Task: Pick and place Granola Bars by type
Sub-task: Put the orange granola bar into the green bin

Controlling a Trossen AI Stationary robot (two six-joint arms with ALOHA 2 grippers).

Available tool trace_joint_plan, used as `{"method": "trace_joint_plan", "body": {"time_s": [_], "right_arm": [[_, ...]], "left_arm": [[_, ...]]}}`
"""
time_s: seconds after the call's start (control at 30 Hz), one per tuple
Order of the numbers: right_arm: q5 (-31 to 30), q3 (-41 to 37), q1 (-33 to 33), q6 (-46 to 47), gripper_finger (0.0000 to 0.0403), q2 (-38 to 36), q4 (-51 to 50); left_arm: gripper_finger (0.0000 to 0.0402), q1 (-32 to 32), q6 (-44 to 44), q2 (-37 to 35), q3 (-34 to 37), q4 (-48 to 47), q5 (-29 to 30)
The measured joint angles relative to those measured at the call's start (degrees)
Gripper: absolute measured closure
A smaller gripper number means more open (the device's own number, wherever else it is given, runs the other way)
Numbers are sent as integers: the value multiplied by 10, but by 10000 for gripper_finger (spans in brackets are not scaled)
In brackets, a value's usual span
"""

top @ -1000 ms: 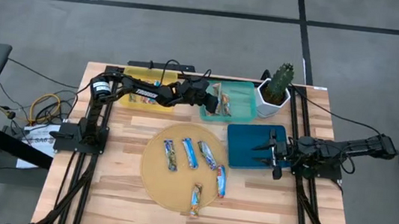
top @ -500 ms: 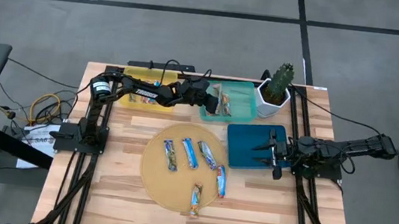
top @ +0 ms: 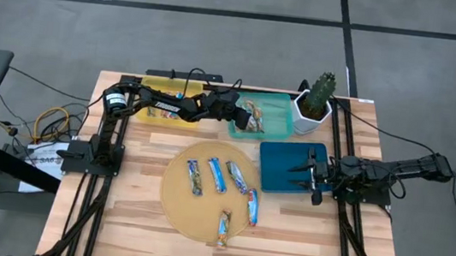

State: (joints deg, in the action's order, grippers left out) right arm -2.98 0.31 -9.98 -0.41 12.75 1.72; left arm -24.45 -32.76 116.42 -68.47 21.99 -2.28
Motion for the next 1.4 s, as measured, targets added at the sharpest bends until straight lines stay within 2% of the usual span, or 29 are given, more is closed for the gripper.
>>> {"method": "trace_joint_plan", "body": {"time_s": [0.4, 0.7, 1.13, 1.4], "right_arm": [[0, 0, 0, 0, 249, 0, 0], [0, 0, 0, 0, 249, 0, 0], [0, 0, 0, 0, 249, 0, 0], [0, 0, 0, 0, 249, 0, 0]], "left_arm": [[262, 16, 40, -2, 0, 75, -14], [262, 58, 167, -34, 0, 80, -14], [262, 186, 454, -162, 0, -106, -14], [262, 267, 565, -176, 0, -208, -14]]}}
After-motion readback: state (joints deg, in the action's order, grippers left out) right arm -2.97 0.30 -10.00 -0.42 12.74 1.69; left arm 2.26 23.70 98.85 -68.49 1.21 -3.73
